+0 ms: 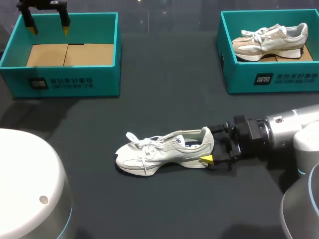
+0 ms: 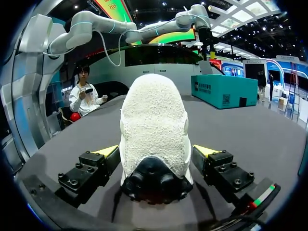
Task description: Take the shoe out of the shoebox, open the shoe tongue, remove and reinsert the insole, then place the shoe into the shoebox
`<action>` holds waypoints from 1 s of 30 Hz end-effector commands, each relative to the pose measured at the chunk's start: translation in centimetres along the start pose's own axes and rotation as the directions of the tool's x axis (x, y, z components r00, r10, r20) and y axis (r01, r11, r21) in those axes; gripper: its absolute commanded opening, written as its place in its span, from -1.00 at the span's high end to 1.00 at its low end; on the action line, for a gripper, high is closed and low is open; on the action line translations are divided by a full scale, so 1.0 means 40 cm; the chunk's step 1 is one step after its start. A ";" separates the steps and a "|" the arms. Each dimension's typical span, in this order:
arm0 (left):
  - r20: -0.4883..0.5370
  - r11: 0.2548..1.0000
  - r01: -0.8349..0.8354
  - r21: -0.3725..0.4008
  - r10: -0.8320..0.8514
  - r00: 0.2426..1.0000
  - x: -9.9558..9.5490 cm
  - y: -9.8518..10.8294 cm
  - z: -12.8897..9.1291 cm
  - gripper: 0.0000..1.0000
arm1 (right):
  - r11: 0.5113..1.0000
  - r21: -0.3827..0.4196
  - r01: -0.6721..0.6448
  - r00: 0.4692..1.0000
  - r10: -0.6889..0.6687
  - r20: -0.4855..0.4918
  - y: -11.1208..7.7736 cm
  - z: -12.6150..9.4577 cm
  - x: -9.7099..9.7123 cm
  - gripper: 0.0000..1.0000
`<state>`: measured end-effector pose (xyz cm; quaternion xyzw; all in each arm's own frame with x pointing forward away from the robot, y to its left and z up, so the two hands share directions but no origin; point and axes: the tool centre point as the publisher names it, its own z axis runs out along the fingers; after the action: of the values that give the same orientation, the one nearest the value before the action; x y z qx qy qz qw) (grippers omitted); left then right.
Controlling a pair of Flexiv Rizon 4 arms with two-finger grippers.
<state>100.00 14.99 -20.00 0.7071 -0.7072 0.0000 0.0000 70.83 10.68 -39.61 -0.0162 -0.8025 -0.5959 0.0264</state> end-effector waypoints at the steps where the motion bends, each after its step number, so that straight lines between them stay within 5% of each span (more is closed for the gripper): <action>1: 0.000 1.000 0.000 0.000 0.000 1.000 0.000 0.000 0.000 -1.00 | 1.000 0.006 0.000 1.000 0.000 -0.005 0.001 0.016 -0.002 -1.00; 24: 0.000 1.000 0.000 0.000 0.000 1.000 0.000 0.000 0.000 -1.00 | 1.000 0.004 0.020 0.999 -0.020 -0.024 -0.013 0.049 -0.004 -1.00; 25: 0.000 1.000 0.000 0.000 0.000 1.000 0.000 0.000 0.000 -1.00 | 1.000 0.007 0.020 1.000 -0.020 -0.023 -0.013 0.050 -0.005 -0.05; 27: 0.000 1.000 0.000 0.000 0.000 1.000 0.000 0.000 0.000 -1.00 | 1.000 0.007 0.020 1.000 -0.020 -0.023 -0.014 0.051 -0.006 0.49; 28: 0.000 1.000 0.000 0.000 0.000 1.000 0.000 0.000 0.000 -1.00 | 1.000 0.008 0.020 1.000 -0.020 -0.022 -0.015 0.052 -0.006 1.00; 30: 0.000 1.000 0.000 0.000 0.000 1.000 0.000 0.000 0.000 -1.00 | 1.000 0.010 0.019 1.000 -0.019 -0.024 -0.018 0.054 -0.006 1.00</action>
<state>100.00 14.99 -20.00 0.7071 -0.7072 0.0000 0.0000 70.90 12.19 -40.72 -0.0005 -0.8034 -0.5947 0.0297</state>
